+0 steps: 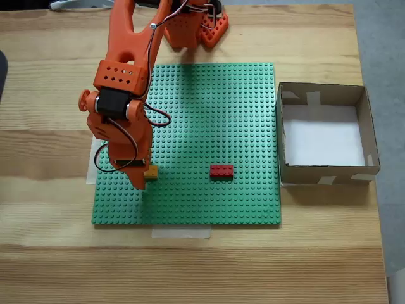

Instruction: Pick the yellow lego block and put it in the box.

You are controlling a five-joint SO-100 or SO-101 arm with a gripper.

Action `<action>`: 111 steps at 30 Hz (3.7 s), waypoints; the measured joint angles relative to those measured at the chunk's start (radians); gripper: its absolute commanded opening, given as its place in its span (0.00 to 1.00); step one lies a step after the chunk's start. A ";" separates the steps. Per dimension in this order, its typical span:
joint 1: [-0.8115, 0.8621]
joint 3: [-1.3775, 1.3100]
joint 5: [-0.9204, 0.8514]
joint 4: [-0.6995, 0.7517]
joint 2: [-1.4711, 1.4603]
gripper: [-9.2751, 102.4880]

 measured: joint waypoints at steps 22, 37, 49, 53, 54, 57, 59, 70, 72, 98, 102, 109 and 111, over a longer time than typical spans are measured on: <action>0.000 0.055 -0.006 -0.061 0.000 0.29; -0.005 0.055 -0.009 -0.069 0.002 0.16; -0.005 0.055 -0.014 -0.061 0.002 0.08; -0.005 0.055 -0.014 -0.057 0.002 0.08; -0.005 0.055 -0.014 -0.052 0.002 0.08; -0.005 0.055 -0.014 -0.029 0.002 0.08; -0.005 0.055 -0.014 -0.023 0.002 0.08; 0.017 0.126 -0.014 -0.025 0.133 0.08; 0.015 0.153 -0.015 -0.025 0.176 0.08; -0.135 0.477 -0.005 -0.206 0.882 0.08; -0.224 0.463 0.034 -0.222 0.882 0.08; -0.376 0.364 0.103 -0.202 0.884 0.08; -0.400 0.330 0.127 -0.202 0.876 0.08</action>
